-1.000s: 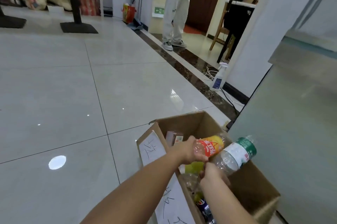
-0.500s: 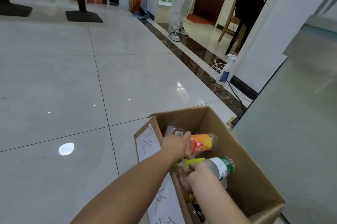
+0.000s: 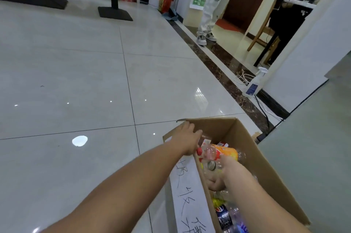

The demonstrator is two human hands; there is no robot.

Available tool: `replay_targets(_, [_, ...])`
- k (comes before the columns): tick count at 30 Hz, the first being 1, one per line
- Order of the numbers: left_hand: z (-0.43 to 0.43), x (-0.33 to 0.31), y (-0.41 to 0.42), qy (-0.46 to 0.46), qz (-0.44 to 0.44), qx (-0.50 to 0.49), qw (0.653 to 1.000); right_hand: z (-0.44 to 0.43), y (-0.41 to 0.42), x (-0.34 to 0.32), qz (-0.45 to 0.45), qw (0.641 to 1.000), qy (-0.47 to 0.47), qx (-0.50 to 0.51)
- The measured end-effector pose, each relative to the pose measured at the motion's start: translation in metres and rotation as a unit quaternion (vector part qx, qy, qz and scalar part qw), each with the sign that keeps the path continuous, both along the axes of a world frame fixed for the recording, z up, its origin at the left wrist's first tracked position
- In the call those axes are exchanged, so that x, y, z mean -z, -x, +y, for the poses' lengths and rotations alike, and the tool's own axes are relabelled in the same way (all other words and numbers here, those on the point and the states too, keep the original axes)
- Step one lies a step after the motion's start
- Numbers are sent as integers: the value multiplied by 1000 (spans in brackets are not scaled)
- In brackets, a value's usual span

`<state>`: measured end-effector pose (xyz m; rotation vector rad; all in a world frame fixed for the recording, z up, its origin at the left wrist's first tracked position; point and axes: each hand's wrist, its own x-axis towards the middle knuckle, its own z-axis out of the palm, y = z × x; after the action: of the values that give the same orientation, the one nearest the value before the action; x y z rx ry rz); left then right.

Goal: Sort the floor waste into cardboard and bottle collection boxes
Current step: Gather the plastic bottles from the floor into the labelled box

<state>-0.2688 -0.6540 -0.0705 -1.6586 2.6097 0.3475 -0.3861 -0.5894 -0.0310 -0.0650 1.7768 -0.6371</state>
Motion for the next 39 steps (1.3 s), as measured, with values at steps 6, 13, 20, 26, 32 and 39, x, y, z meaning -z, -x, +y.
replay_targets(6, [5,-19,-148,-67,-64,-130,987,-10,-33,-48,371,863,-29,-343])
replay_targets(13, [90,16,-344,-169,-107,-318,927,-32,-231,13,467,661,219,-544])
replay_targets(20, [260,78,-506,-208,-122,-540,806,26,-405,114,291,482,236,-792])
replay_targets(26, [368,110,-552,-221,-17,-756,616,89,-481,154,231,356,236,-874])
replay_targets(32, [404,162,-539,-264,120,-788,543,150,-543,188,207,199,307,-907])
replay_targets(39, [403,185,-532,-259,151,-771,562,171,-594,209,268,50,405,-872])
